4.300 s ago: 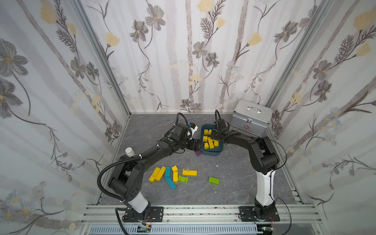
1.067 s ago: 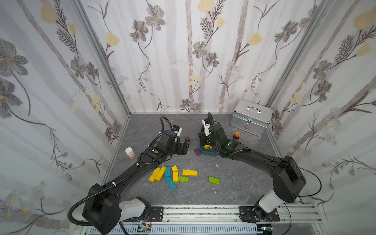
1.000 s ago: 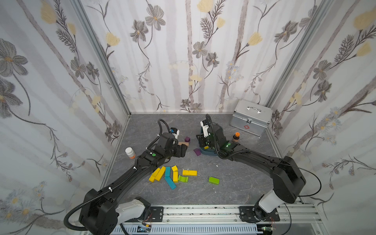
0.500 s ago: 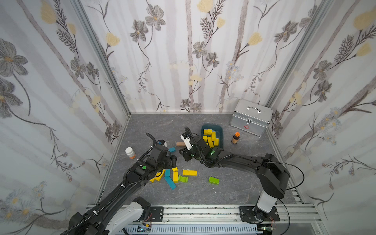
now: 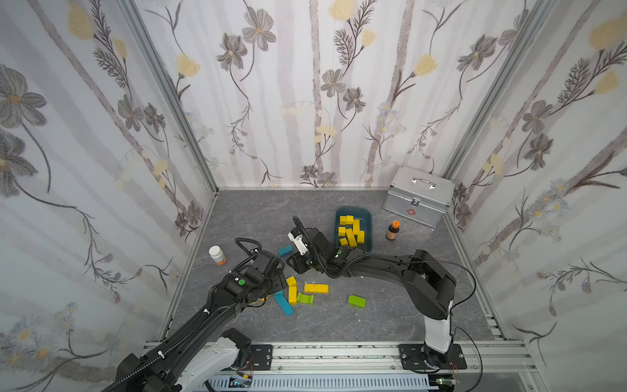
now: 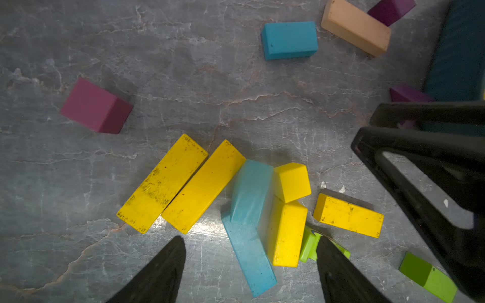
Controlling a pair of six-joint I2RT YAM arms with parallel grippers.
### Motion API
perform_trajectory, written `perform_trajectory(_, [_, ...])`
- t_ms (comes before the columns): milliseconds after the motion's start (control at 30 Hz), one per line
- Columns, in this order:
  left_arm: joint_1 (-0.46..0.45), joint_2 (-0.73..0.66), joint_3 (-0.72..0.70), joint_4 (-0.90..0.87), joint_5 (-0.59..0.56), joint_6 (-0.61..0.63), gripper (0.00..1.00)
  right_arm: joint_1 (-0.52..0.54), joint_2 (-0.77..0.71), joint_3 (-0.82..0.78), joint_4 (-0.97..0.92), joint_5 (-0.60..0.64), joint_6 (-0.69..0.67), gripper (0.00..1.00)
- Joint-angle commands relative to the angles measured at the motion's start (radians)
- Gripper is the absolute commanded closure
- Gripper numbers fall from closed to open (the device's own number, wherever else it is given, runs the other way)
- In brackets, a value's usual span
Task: Pick out the yellow building blocks
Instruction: Pick up the building block from the center of the board.
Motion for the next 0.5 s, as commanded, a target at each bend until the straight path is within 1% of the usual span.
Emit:
perform_trajectory(0, [0.002, -0.019, -0.031, -0.022, -0.021, -0.076, 0.2, 0.006, 0.04, 0.042, -0.054, -0.013, 0.006, 0.6])
perform_trajectory(67, [0.003, -0.041, -0.056, -0.007, -0.014, -0.086, 0.2, 0.01, 0.057, 0.06, -0.074, -0.012, 0.007, 0.6])
perform_trajectory(233, [0.006, -0.099, -0.114, 0.006, -0.036, -0.11, 0.21, 0.028, 0.085, 0.09, -0.107, -0.003, 0.001, 0.58])
perform_trajectory(467, [0.013, -0.132, -0.125, -0.023, -0.087, -0.103, 0.21, 0.032, 0.134, 0.145, -0.177, 0.027, 0.007, 0.58])
